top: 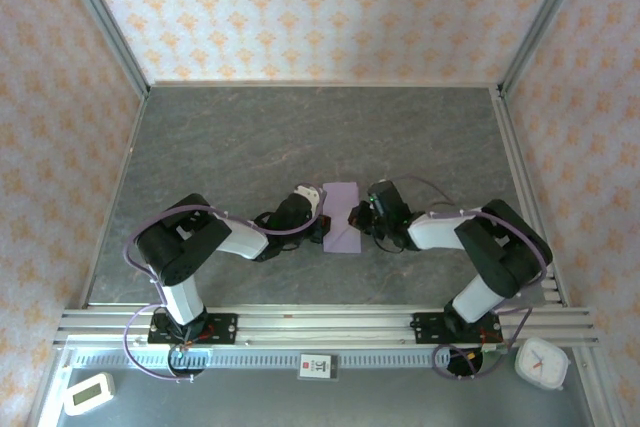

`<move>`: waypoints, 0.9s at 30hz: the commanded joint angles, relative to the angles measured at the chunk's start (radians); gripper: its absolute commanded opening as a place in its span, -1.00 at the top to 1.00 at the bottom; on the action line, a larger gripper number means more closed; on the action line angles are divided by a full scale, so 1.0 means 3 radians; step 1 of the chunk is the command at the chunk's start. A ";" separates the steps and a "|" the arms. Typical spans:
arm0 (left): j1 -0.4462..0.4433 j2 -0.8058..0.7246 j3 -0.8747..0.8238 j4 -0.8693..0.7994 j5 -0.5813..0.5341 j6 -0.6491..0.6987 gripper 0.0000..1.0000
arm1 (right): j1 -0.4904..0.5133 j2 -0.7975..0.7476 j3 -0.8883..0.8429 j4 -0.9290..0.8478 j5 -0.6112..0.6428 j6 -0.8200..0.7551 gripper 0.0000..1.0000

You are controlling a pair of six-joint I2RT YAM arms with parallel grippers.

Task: Fold a paper plane with a square sheet of paper (pick it up from the middle)

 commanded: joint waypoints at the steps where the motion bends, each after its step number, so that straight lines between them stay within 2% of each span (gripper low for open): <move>1: 0.0030 0.0101 -0.0069 -0.0315 0.0003 0.0072 1.00 | -0.0082 0.0120 -0.0122 0.0027 0.0109 0.0004 1.00; 5: 0.0029 0.0093 -0.0052 -0.0335 -0.0001 0.0089 1.00 | -0.0132 0.0100 -0.0079 -0.0043 -0.0077 -0.0044 1.00; 13: 0.0031 0.0088 -0.0043 -0.0368 -0.0003 0.0096 1.00 | -0.0142 -0.0143 0.0200 -0.0313 -0.0038 -0.0156 1.00; 27: 0.0028 0.0073 -0.0008 -0.0407 -0.0004 0.0107 1.00 | -0.0221 0.0280 0.0093 -0.0229 -0.0018 -0.0200 1.00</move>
